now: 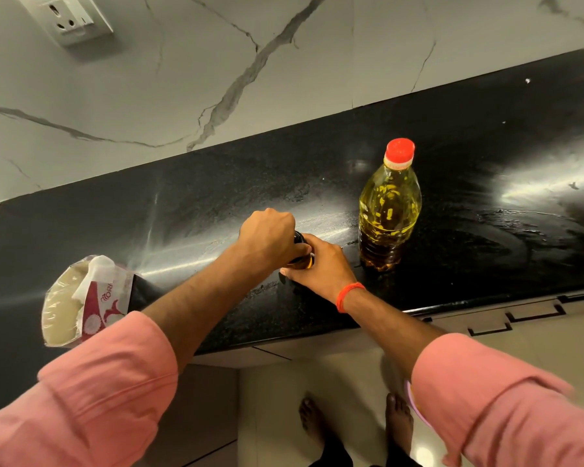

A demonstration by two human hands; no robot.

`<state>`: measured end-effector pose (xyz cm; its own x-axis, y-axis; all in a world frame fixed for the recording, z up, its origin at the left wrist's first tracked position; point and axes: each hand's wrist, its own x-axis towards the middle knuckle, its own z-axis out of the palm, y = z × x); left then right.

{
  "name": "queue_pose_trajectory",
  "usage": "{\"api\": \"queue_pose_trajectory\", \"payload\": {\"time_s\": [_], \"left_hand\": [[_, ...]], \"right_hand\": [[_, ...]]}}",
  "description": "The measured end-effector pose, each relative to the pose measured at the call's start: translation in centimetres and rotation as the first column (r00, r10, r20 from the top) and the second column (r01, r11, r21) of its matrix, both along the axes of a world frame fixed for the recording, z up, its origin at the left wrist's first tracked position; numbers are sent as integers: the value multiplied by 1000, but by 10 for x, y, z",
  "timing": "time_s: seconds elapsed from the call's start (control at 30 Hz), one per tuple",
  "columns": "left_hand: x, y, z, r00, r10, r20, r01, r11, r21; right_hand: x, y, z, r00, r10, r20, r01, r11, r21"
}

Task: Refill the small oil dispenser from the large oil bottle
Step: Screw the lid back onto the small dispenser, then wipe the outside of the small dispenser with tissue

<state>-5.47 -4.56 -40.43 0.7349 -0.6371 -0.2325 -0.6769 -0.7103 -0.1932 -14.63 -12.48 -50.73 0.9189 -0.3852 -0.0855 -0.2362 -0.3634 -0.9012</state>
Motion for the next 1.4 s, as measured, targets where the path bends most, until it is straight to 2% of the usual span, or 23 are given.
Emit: {"api": "queue_pose_trajectory", "payload": {"time_s": [0.57, 0.77, 0.97, 1.17, 1.4], "left_hand": [[3, 0, 4, 995, -52, -91, 49, 998, -35], [4, 4, 3, 995, -78, -69, 74, 996, -52], [0, 5, -1, 998, -28, -47, 24, 997, -74], [-20, 18, -10, 995, 86, -42, -93, 967, -237], [-38, 35, -16, 955, 232, -185, -292, 851, -437]], "right_hand": [[3, -1, -1, 1000, 9, -17, -9, 999, -37], [3, -3, -2, 1000, 13, -11, -13, 999, -44], [-1, 0, 0, 1000, 7, -17, -7, 1000, -19], [-1, 1, 4, 997, 71, -43, -73, 997, -29], [-7, -1, 6, 995, 97, -16, -98, 991, -90]]}}
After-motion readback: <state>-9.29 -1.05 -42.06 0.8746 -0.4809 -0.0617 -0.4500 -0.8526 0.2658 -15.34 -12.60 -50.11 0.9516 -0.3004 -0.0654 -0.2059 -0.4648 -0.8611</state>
